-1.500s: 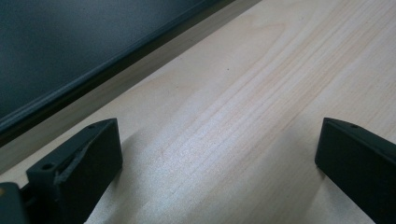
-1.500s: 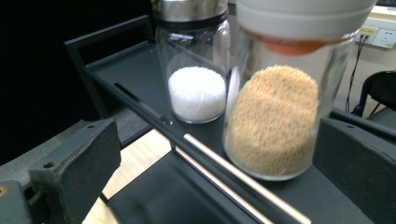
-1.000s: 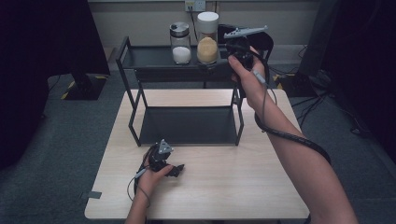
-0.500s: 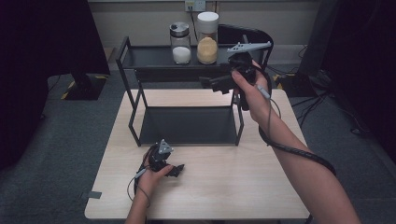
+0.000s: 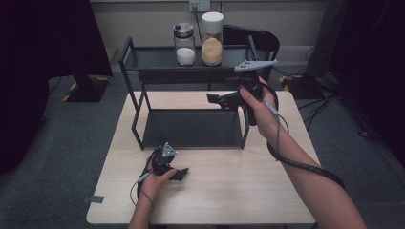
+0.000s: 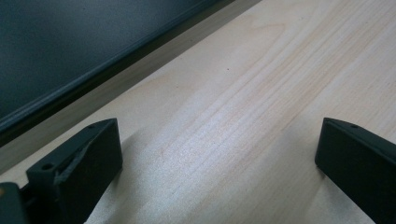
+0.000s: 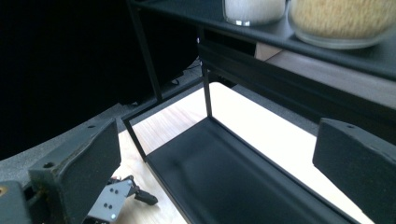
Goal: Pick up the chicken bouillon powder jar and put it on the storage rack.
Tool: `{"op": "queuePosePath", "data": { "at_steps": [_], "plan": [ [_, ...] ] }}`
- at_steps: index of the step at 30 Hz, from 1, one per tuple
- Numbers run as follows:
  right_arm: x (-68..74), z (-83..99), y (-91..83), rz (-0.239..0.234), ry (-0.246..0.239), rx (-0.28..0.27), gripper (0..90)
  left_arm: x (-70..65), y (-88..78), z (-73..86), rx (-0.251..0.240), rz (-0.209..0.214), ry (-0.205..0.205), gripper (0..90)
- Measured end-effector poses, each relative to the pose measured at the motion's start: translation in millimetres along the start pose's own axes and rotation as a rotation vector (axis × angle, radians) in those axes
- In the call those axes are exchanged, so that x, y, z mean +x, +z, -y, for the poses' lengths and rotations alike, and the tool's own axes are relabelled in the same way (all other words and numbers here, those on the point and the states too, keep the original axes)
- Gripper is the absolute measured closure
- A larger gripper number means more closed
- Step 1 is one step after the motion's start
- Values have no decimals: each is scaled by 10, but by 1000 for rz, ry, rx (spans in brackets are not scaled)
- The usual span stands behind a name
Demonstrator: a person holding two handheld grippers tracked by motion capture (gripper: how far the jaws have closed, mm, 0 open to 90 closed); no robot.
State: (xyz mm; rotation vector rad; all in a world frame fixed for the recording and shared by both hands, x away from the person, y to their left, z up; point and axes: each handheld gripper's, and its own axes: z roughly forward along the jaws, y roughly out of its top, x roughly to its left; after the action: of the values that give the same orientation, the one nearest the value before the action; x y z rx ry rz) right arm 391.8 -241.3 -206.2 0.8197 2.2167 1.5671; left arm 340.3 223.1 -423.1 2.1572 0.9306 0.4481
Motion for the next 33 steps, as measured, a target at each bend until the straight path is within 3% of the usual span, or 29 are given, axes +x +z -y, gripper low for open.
{"op": "queuePosePath", "data": {
  "at_steps": [18, 33],
  "plan": [
    [15, 265, -45, -11, 4, 12, 0, 2, 0, 0, 0, 1, 0, 0],
    [-16, 604, 34, -39, 44, 24, 0, 2, 0, -1, 1, 1, 0, 0]
  ]
}}
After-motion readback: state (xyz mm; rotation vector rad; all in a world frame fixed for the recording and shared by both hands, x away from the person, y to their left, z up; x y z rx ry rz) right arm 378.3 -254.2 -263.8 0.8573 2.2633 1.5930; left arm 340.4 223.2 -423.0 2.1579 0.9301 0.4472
